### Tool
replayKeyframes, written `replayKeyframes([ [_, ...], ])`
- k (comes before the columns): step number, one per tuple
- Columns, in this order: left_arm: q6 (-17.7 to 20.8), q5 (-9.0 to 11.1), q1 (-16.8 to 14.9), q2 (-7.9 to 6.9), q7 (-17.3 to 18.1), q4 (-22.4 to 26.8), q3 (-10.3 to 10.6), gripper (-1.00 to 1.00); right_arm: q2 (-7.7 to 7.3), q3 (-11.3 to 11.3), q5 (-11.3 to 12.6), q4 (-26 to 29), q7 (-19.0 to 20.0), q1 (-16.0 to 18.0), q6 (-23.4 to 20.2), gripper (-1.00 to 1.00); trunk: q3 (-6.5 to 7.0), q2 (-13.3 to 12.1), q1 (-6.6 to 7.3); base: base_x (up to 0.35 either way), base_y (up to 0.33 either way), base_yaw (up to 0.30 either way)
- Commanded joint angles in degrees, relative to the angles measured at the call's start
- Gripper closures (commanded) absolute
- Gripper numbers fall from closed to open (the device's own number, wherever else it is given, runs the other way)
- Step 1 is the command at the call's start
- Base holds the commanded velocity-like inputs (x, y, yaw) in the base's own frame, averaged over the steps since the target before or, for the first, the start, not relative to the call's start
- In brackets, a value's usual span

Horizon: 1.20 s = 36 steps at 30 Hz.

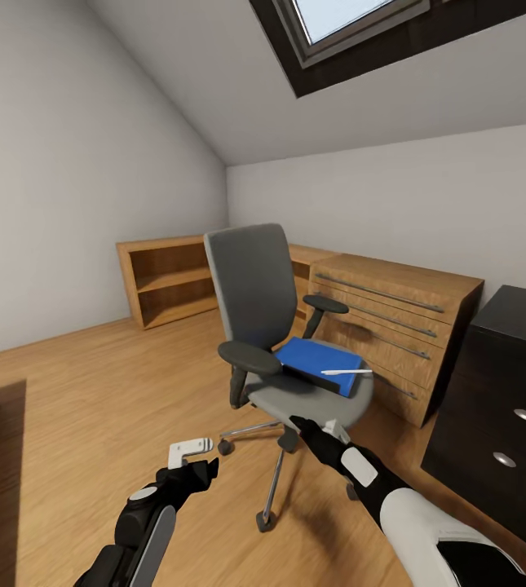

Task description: In the bedroom, organize the workspace by keeping the computer under the desk, ensuring the monitor is on the desk, placing the keyboard on the desk next to the monitor, placing the mouse on the desk next to the keyboard, moving the folder from the swivel chair onto the desk next to the mouse, stacking the notebook on top of the folder with the pen on top of the notebook, and positioning the swivel chair next to the desk.

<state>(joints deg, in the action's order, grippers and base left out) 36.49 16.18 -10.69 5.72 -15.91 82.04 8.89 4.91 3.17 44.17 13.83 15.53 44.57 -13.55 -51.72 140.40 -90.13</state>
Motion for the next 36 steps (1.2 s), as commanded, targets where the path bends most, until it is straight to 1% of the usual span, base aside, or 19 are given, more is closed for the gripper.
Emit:
replayKeyframes([
  [1, 0.2, 0.6, 0.0, -0.01, -0.5, 0.1, 0.1, -1.00, 0.01, -0.3, -0.3, -3.0, -0.1, 0.0, -0.2, -1.00, -0.07, 0.0, 0.01, 0.000, 0.000, 0.000],
  [22, 0.2, 0.6, 0.0, -0.01, -0.5, 0.1, 0.1, -1.00, 0.01, -0.3, -0.3, -3.0, 0.0, 0.0, -0.2, -1.00, -0.07, 0.0, 0.01, -0.002, 0.000, 0.000],
  [31, 0.2, 0.6, 0.0, -0.01, -0.5, 0.1, 0.1, -1.00, 0.07, -0.3, -0.3, -3.0, -0.1, 0.0, -0.2, -1.00, -0.07, 0.0, 0.01, -0.224, 0.000, 0.000],
  [36, 0.2, 0.6, 0.0, -0.01, -0.5, 0.1, 0.1, -1.00, 0.10, -0.3, -0.2, -3.0, 0.0, -0.1, -0.3, -1.00, -0.07, 0.0, 0.01, -0.043, 0.000, 0.000],
])
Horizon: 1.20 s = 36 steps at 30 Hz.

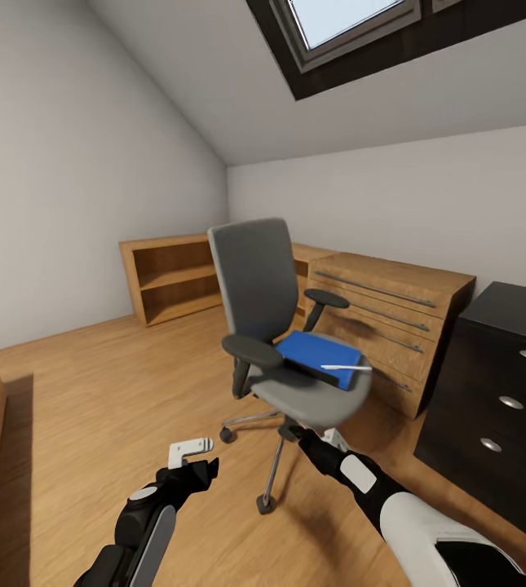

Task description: In the bedroom, organize the workspace by keeping the computer under the desk, ensuring the monitor is on the desk, placing the keyboard on the desk next to the monitor, placing the mouse on the desk next to the keyboard, moving the folder from the swivel chair onto the desk next to the mouse, stacking the notebook on top of the folder with the pen on top of the notebook, and positioning the swivel chair next to the desk.

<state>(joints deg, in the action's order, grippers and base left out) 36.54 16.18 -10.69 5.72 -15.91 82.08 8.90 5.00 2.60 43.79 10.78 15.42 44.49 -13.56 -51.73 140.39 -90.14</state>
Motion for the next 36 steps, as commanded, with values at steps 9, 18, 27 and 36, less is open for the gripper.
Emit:
replayKeyframes([
  [9, 0.2, 0.6, 0.0, -0.01, -0.5, 0.1, 0.0, -1.00, 0.01, 0.3, 0.2, 0.0, 0.1, 0.0, -0.3, -1.00, -0.60, 0.0, 0.01, -0.001, 0.000, 0.000],
  [18, 0.2, 0.6, 0.0, -0.01, -0.5, 0.1, 0.0, -1.00, -0.03, 0.3, 0.2, 0.0, 0.1, 0.0, -0.3, -1.00, -1.38, 0.0, 0.01, 0.001, 0.000, 0.000],
  [27, 0.2, 0.6, 0.0, -0.01, -0.5, 0.0, 0.1, -1.00, -0.06, 0.3, 0.2, 0.0, 0.1, 0.0, -0.2, -1.00, -1.94, 0.0, 0.01, 0.137, 0.000, 0.000],
  [36, 0.2, 0.7, 0.0, -0.01, -0.5, 0.0, 0.1, -1.00, -0.01, 0.3, 0.2, 0.0, 0.1, 0.0, -0.2, -1.00, -1.97, 0.0, 0.01, 0.076, 0.000, 0.000],
])
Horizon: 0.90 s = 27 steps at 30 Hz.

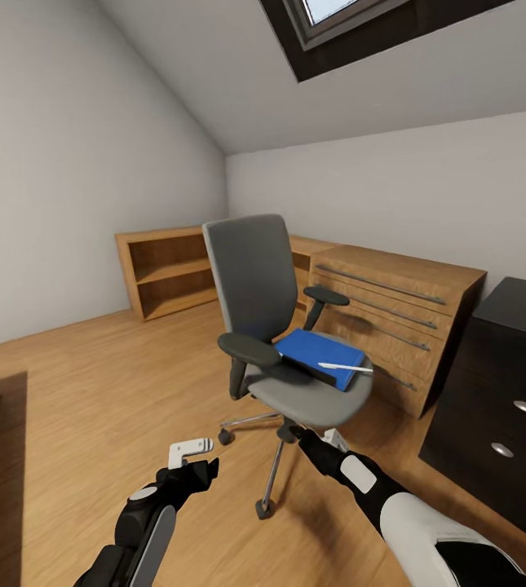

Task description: In the bedroom, organize the workspace by keeping the computer under the desk, ensuring the monitor is on the desk, placing the keyboard on the desk next to the monitor, placing the mouse on the desk next to the keyboard, moving the folder from the swivel chair onto the desk next to the mouse, stacking the notebook on top of the folder with the pen on top of the notebook, and positioning the swivel chair next to the desk.

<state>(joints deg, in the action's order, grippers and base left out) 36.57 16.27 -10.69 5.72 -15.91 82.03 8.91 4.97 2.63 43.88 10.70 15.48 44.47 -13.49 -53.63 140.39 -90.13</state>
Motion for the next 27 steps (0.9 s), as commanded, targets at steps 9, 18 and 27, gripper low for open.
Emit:
replayKeyframes([
  [9, 0.2, 0.6, 0.0, -0.01, -0.5, 0.1, 0.1, -1.00, 0.03, 0.3, 0.1, 0.0, 0.1, 0.0, -0.3, -1.00, -0.06, 0.0, 0.00, 0.218, 0.060, 0.000],
  [18, 0.2, 0.6, 0.0, -0.01, -0.5, 0.1, 0.1, -1.00, 0.02, 0.3, 0.1, 0.1, 0.1, 0.0, -0.3, -1.00, -0.06, 0.0, 0.00, 0.255, 0.126, 0.000],
  [27, 0.2, 0.5, 0.0, -0.01, -0.5, 0.1, 0.1, -1.00, 0.03, 0.3, 0.1, 0.1, 0.1, 0.0, -0.3, -1.00, -0.06, 0.0, 0.00, 0.291, 0.114, 0.000],
])
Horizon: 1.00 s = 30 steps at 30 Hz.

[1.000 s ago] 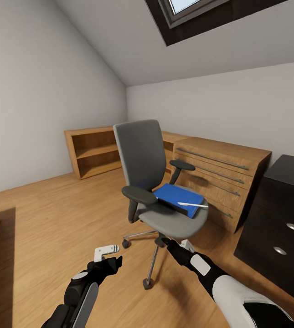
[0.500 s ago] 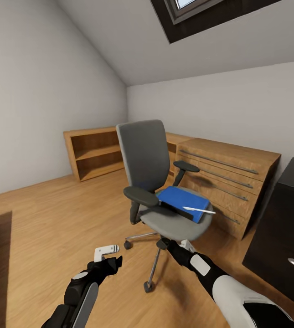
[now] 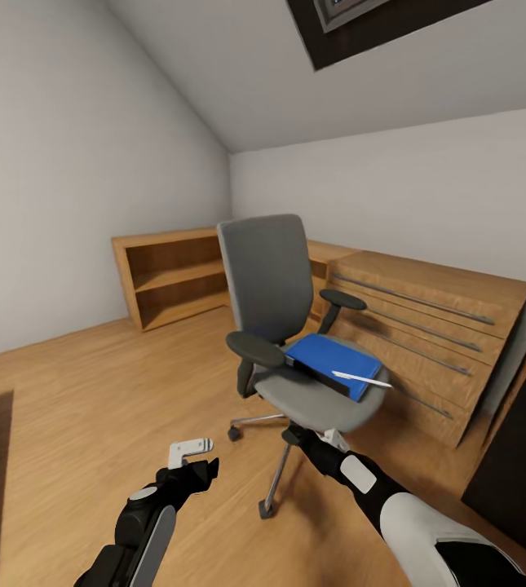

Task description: In the bedroom, organize the workspace by keeping the computer under the desk, ensuring the monitor is on the desk, placing the keyboard on the desk next to the monitor, placing the mouse on the desk next to the keyboard, moving the folder from the swivel chair onto the desk next to the mouse, stacking the notebook on top of the folder with the pen on top of the notebook, and positioning the swivel chair next to the desk.

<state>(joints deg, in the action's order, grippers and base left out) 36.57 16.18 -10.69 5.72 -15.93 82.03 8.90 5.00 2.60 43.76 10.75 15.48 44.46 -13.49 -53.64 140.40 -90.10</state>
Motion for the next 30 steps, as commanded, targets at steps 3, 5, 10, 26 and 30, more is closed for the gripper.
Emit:
replayKeyframes([
  [3, 0.2, 0.6, 0.0, -0.01, -0.6, 0.1, 0.1, -1.00, 0.01, 0.3, 0.2, 0.1, 0.1, 0.1, -0.3, -1.00, -0.05, 0.0, -0.02, 0.316, 0.020, 0.000],
  [5, 0.2, 0.6, 0.0, -0.01, -0.5, 0.1, 0.1, -1.00, 0.01, 0.3, 0.2, 0.1, 0.1, 0.0, -0.3, -1.00, -0.05, 0.0, -0.02, 0.317, 0.004, 0.000],
  [10, 0.2, 0.6, 0.0, -0.01, -0.5, 0.1, 0.1, -1.00, 0.01, 0.3, 0.2, 0.1, 0.1, 0.0, -0.3, -1.00, -0.05, 0.0, -0.02, 0.276, 0.001, 0.000],
  [26, 0.2, 0.6, 0.0, -0.01, -0.5, 0.1, 0.1, -1.00, 0.26, 0.2, 0.0, 0.1, 0.0, 0.0, -0.2, -1.00, -0.05, 0.0, -0.02, -0.132, 0.000, 0.000],
  [30, 0.2, 0.6, 0.0, -0.01, -0.5, 0.1, 0.0, -1.00, 0.26, 0.2, 0.0, 0.1, 0.0, 0.0, -0.2, -1.00, -0.05, 0.0, -0.02, -0.331, 0.000, 0.000],
])
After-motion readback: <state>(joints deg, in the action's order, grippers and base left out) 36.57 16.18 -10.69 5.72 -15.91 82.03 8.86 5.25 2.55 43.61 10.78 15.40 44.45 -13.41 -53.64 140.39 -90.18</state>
